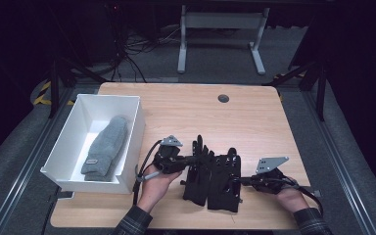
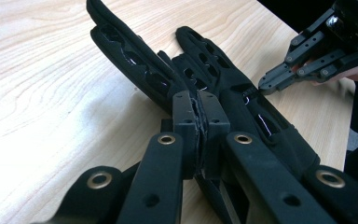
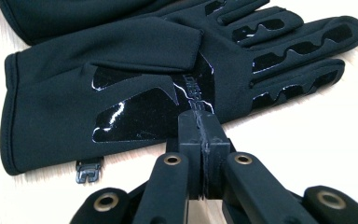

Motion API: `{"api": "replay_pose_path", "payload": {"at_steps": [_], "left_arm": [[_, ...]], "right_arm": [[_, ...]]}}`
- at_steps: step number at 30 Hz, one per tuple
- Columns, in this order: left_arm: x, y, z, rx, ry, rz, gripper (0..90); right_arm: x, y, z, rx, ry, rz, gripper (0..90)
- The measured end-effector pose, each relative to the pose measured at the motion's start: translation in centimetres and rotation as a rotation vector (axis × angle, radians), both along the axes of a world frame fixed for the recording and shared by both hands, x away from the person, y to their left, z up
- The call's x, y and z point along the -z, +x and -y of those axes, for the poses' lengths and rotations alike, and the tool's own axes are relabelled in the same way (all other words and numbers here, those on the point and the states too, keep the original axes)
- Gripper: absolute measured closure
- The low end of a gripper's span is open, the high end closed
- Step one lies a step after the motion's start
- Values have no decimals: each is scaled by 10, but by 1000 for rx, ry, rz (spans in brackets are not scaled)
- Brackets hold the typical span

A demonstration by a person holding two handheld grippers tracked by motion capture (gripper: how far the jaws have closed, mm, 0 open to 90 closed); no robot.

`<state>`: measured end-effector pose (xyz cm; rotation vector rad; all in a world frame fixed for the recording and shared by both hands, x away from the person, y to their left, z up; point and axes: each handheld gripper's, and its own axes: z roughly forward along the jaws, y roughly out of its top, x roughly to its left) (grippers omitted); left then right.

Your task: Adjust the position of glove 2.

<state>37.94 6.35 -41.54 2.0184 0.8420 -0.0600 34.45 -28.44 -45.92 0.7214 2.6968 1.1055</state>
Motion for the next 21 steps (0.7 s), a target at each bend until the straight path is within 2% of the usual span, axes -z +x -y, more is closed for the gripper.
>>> {"api": "replay_pose_path", "payload": {"at_steps": [4, 6, 12, 21], "left_arm": [[1, 1, 2, 6, 0, -6, 881], [0, 1, 1, 8, -13, -11, 881], [-3, 2, -1, 14, -38, -33, 881], [-10, 4, 7, 39, -24, -19, 881]], "right_arm": [[-1, 2, -4, -3, -7, 6, 900], [0, 4, -13, -19, -10, 11, 900], [-1, 9, -23, -33, -21, 13, 900], [0, 18, -37, -49, -13, 7, 900]]}}
